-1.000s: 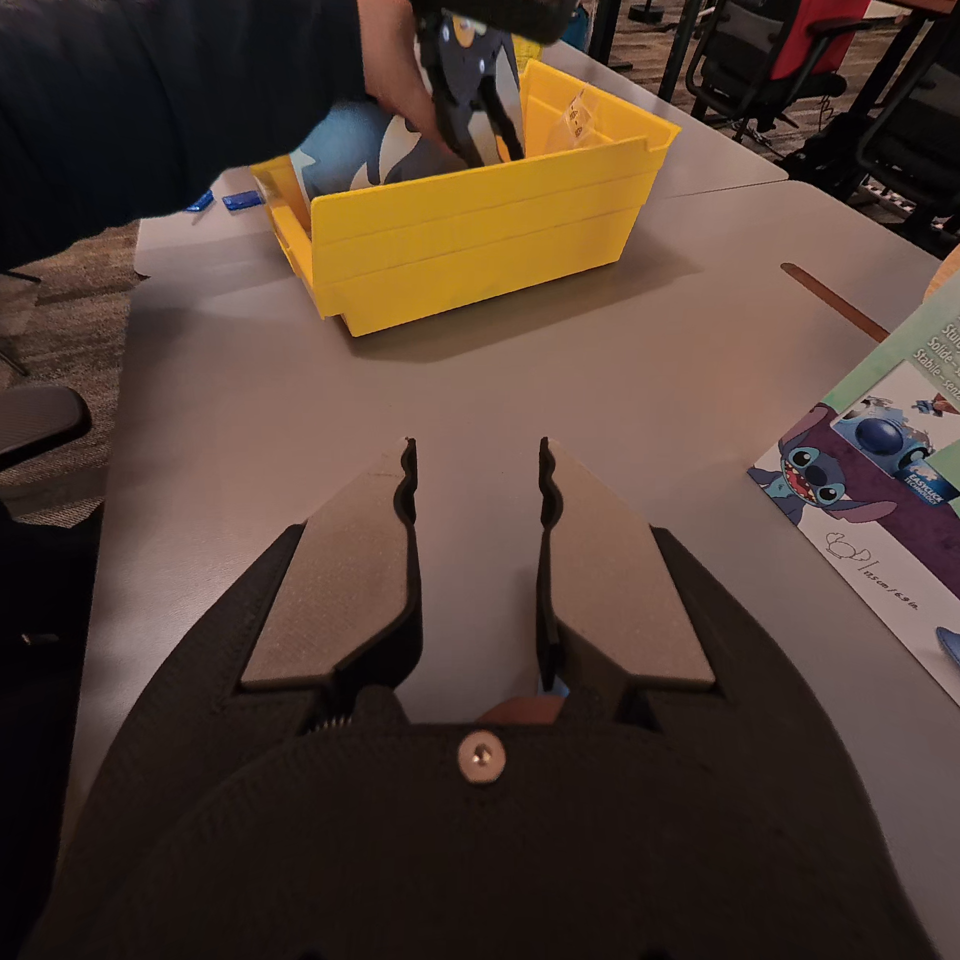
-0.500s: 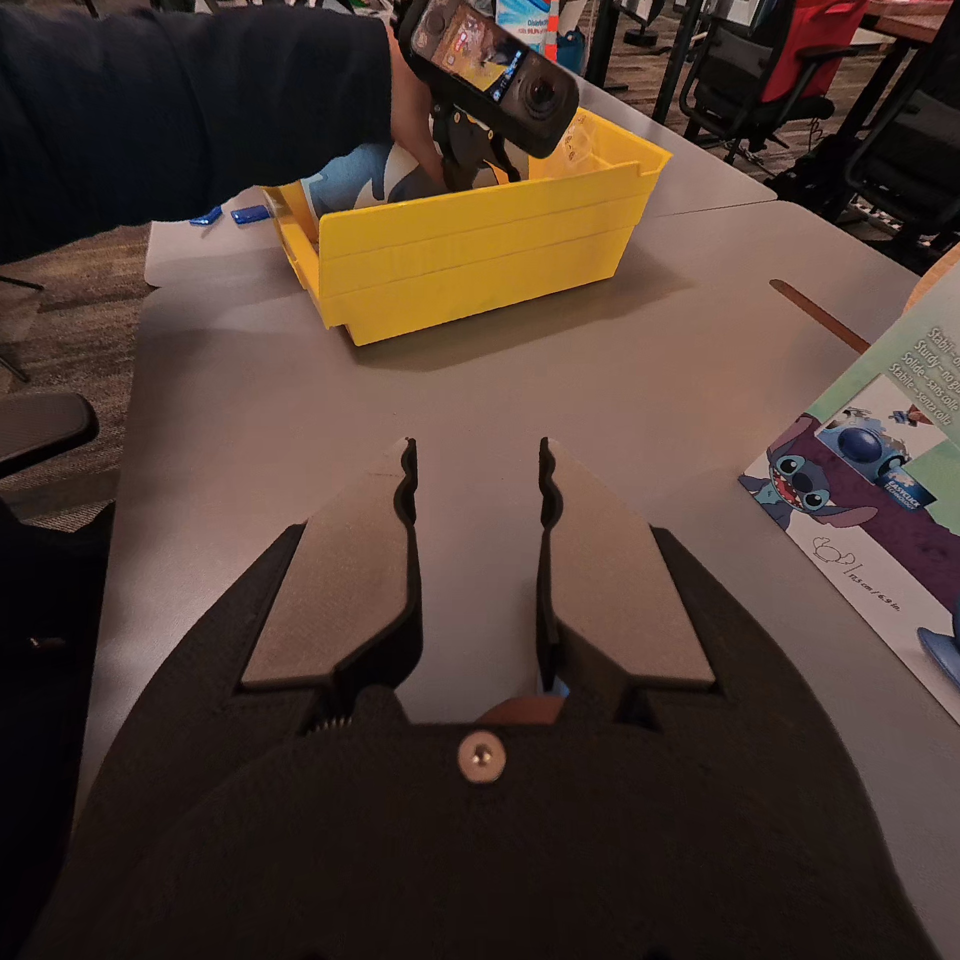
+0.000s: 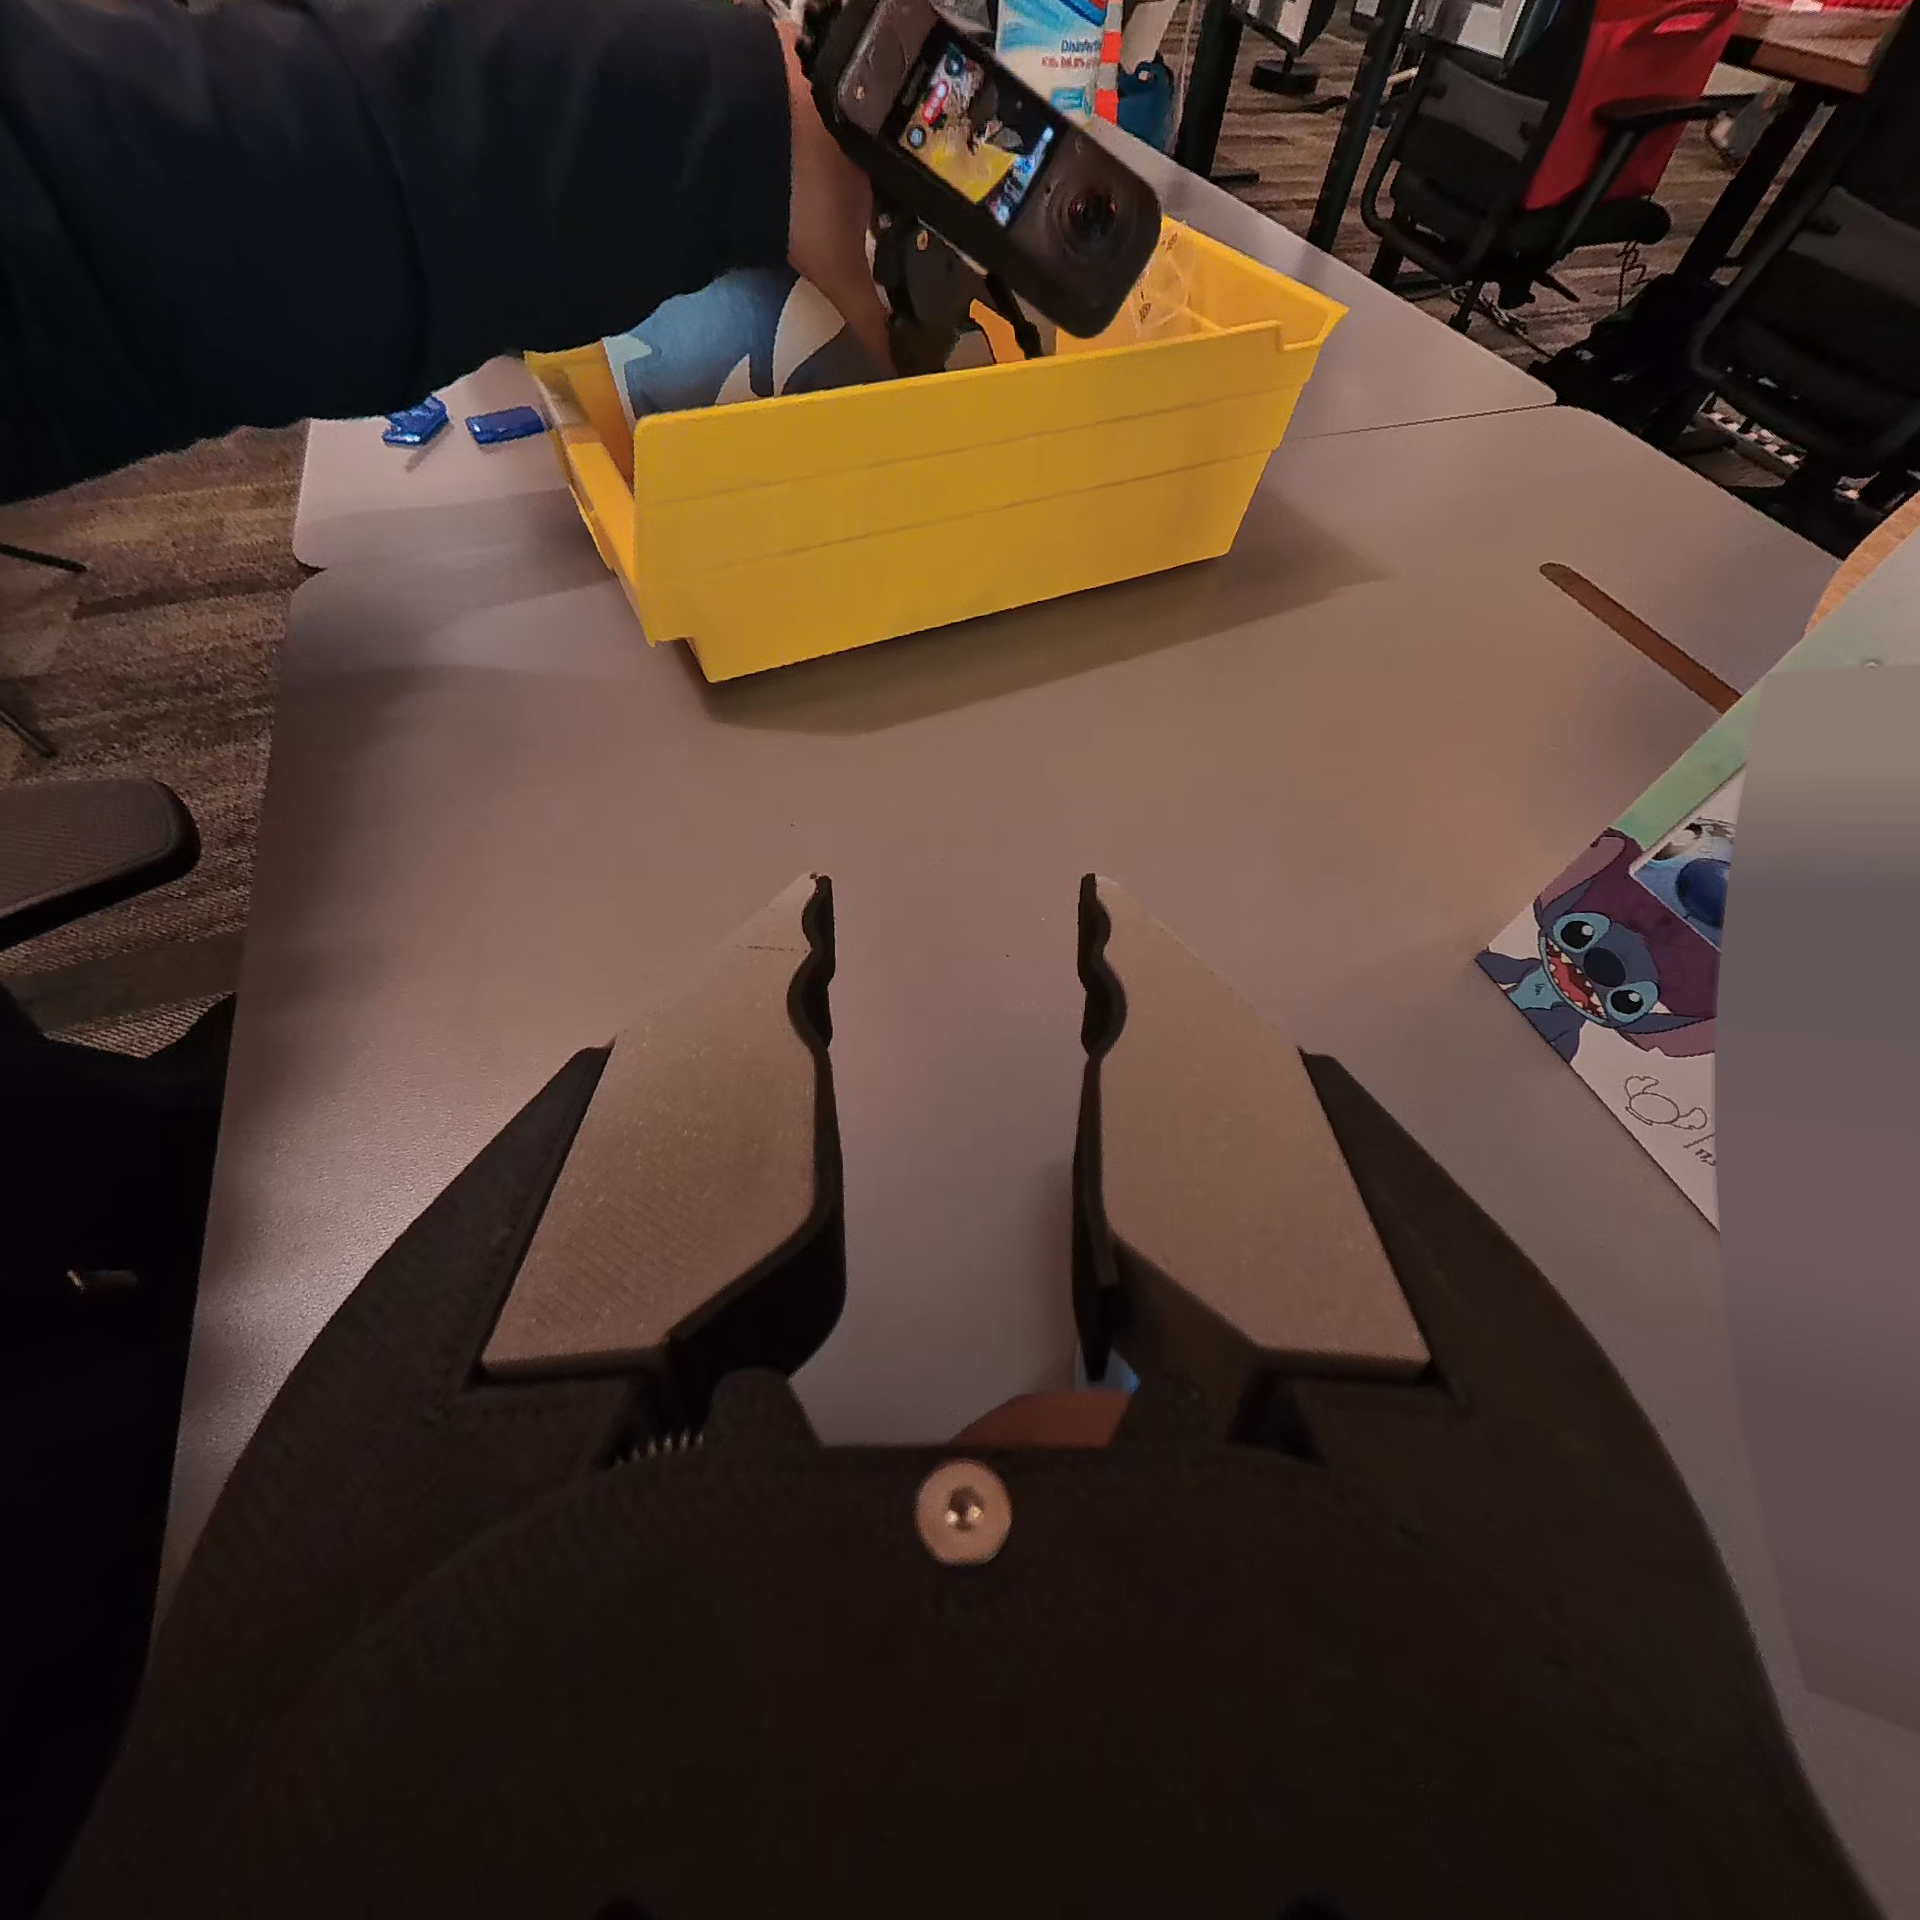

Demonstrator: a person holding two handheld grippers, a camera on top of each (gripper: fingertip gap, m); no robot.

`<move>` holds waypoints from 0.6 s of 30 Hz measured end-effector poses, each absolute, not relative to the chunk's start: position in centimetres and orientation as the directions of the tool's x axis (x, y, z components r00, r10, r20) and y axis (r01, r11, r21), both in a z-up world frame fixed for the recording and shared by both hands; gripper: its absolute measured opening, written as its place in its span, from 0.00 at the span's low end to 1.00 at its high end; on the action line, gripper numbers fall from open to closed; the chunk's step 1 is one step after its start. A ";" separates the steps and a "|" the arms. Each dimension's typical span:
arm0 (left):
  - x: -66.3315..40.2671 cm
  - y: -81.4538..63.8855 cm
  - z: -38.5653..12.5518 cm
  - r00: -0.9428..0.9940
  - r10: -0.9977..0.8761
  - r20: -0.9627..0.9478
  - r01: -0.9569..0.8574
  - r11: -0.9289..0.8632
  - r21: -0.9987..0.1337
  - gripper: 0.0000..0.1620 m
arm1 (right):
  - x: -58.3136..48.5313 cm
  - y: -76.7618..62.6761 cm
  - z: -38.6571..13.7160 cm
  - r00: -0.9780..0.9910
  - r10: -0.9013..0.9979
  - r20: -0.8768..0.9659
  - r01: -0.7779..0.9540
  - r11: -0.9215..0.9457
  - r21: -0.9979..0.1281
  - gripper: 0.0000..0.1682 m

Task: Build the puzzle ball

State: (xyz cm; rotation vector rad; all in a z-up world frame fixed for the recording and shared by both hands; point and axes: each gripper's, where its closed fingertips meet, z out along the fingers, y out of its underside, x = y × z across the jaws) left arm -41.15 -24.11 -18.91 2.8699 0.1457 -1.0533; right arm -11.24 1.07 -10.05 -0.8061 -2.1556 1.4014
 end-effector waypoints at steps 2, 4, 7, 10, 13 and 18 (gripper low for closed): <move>-41.3 -24.5 -19.2 0.754 0.028 -0.656 0.109 -0.991 0.082 0.16 | -11.2 1.1 -10.0 -0.732 0.680 0.049 0.230 0.314 -0.921 0.26; -41.4 -24.4 -19.3 0.746 0.008 -0.666 0.095 -0.991 0.094 0.15 | -11.2 1.1 -10.0 -0.732 0.680 0.048 0.231 0.313 -0.921 0.26; -41.7 -24.2 -19.2 0.741 0.037 -0.670 0.106 -0.993 0.061 0.16 | -11.2 1.1 -10.0 -0.732 0.679 0.049 0.230 0.314 -0.921 0.26; -41.9 -23.8 -18.8 0.736 0.061 -0.674 0.110 -0.994 0.029 0.17 | -11.2 1.1 -10.0 -0.731 0.680 0.051 0.229 0.315 -0.921 0.26; -42.2 -23.7 -18.4 0.724 0.066 -0.686 0.109 -0.994 0.019 0.16 | -11.1 1.2 -10.0 -0.730 0.681 0.050 0.229 0.313 -0.922 0.26; -42.0 -24.1 -18.0 0.732 0.072 -0.678 0.122 -0.992 0.026 0.17 | -11.1 1.2 -10.0 -0.730 0.681 0.052 0.228 0.314 -0.922 0.26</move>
